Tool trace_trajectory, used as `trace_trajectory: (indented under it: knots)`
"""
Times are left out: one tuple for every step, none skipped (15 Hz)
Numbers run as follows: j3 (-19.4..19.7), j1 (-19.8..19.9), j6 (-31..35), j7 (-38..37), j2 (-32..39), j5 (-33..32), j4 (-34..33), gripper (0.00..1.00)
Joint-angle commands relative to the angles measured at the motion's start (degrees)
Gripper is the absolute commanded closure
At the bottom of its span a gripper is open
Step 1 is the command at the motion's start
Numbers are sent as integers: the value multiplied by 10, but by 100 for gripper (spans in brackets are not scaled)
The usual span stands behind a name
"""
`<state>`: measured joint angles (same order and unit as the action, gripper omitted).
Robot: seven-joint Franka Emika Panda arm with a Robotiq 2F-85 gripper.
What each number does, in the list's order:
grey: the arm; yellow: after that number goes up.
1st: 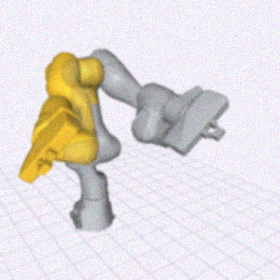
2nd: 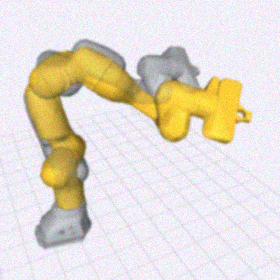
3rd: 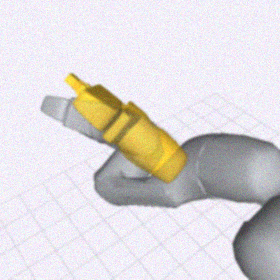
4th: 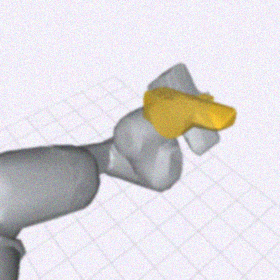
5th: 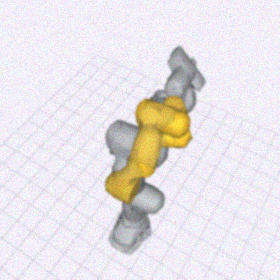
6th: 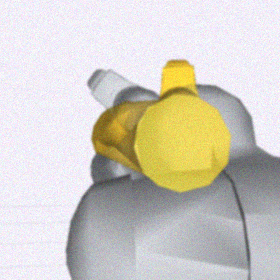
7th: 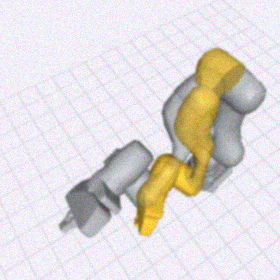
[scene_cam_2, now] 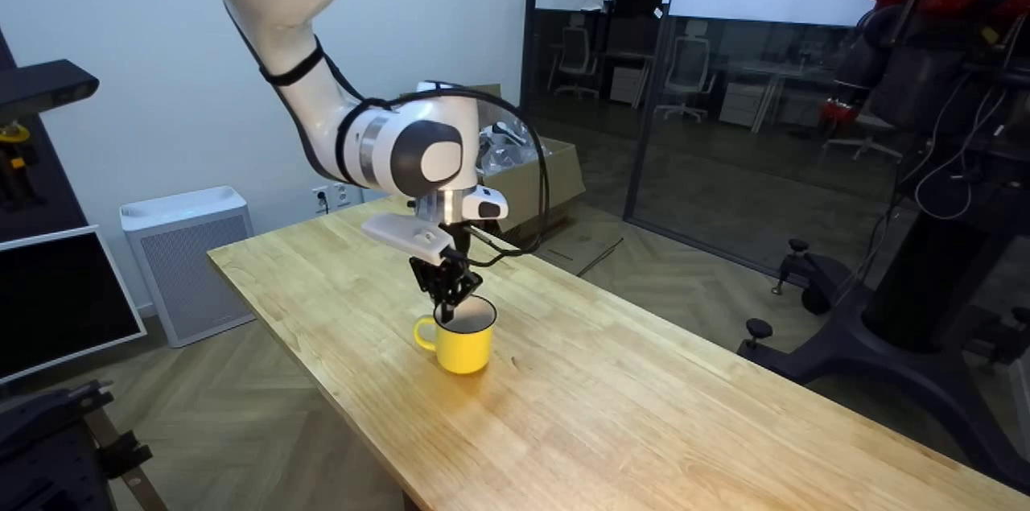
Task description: Move yellow cup forward
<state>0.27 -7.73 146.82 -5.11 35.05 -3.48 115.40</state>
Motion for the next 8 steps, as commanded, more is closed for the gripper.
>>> trace_trajectory:
  knots:
    - [9, -28, 57, -62, -59, -4, 83, 97]
    - [11, -34, 71, -71, -64, -5, 95, 97]
    - [12, -39, 81, -78, -70, -4, 106, 97]
    - [12, -41, 91, -82, -75, -3, 115, 97]
    - [10, -40, 97, -83, -79, 1, 123, 97]
    - [11, -42, 100, -85, -82, 2, 129, 97]
    - [9, -40, 100, -85, -84, 4, 133, 97]
    - [8, -39, 100, -83, -87, 5, 138, 97]
